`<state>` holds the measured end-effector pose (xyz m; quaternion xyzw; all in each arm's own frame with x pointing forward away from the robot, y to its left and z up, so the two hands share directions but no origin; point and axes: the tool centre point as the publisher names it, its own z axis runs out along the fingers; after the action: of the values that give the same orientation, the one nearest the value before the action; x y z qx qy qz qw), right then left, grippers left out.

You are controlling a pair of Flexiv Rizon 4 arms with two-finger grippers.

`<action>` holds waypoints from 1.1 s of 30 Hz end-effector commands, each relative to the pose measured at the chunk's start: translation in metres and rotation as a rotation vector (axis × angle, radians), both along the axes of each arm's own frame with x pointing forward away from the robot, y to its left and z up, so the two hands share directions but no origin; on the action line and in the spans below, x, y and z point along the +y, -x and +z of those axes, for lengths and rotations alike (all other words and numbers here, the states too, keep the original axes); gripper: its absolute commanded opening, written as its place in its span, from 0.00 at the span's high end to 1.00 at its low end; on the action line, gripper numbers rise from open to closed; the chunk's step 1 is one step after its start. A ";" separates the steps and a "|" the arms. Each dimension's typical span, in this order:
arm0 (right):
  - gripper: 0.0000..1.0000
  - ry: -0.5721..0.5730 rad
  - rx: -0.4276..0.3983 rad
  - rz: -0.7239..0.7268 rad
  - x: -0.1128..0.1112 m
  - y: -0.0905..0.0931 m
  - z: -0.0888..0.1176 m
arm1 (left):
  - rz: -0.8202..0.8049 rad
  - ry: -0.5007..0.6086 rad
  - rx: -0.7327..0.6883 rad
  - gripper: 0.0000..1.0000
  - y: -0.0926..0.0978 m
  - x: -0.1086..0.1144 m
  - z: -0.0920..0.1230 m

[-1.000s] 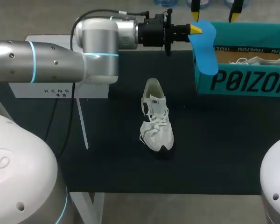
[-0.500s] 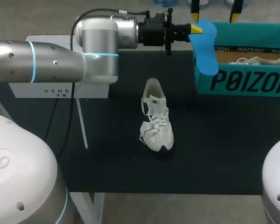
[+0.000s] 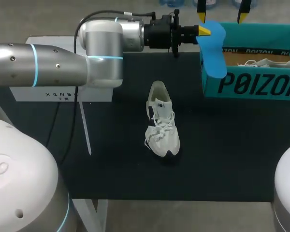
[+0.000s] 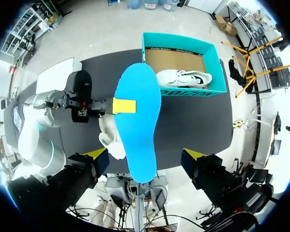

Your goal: Take the shoe out of the shoebox, open the shoe tongue, remove and reinsert the insole, then place the shoe into the shoebox

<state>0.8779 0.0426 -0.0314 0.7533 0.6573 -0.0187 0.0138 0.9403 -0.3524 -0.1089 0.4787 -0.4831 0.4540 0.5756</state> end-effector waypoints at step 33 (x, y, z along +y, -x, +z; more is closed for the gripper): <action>0.00 -0.742 -0.069 0.054 -0.065 0.001 -0.023 | 0.058 -0.021 -0.020 1.00 0.000 0.019 0.003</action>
<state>0.8813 -0.0127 -0.0471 0.7232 0.6657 0.1286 -0.1314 0.9414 -0.3360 -0.1066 0.4922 -0.4793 0.4700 0.5541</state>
